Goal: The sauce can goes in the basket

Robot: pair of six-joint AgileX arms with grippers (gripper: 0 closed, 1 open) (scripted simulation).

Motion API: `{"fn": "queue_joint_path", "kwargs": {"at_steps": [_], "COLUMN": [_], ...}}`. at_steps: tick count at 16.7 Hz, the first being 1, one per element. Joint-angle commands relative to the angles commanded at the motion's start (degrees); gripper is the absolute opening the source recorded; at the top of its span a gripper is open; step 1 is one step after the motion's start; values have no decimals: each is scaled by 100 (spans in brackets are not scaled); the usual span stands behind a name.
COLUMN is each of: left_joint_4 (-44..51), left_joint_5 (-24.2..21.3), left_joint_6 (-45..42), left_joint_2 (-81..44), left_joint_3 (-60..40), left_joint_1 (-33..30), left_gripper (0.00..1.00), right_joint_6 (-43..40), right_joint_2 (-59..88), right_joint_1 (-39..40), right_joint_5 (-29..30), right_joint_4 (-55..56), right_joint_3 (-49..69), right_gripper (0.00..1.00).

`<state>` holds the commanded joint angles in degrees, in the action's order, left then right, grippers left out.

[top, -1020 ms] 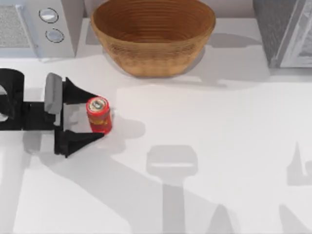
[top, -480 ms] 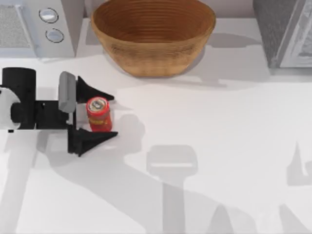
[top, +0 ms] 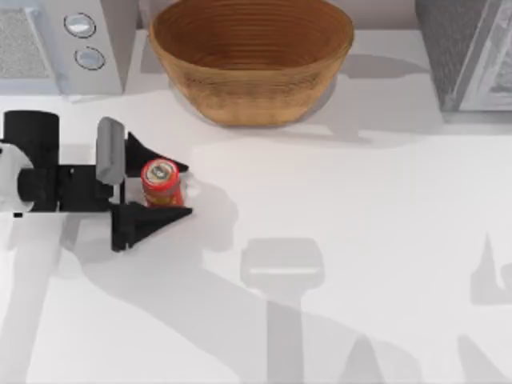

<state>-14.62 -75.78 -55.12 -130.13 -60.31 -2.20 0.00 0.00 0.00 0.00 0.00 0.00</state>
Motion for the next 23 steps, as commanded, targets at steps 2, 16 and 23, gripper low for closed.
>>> {"fn": "queue_joint_path", "kwargs": {"at_steps": [2, 16, 23], "left_joint_4": [0, -2, 1264], "left_joint_5": [0, 1, -156], "left_joint_6": [0, -7, -1201], "left_joint_2": [0, -7, 139], "left_joint_3": [0, 2, -106], "left_joint_1": [0, 20, 679], "left_gripper": [40, 0, 0], "right_joint_6": [0, 0, 0], "right_joint_2": [0, 0, 0], "right_joint_1": [0, 0, 0], "right_joint_5": [0, 0, 0], "right_joint_4": [0, 0, 0], "right_joint_3": [0, 0, 0], "right_gripper": [100, 100, 100]}}
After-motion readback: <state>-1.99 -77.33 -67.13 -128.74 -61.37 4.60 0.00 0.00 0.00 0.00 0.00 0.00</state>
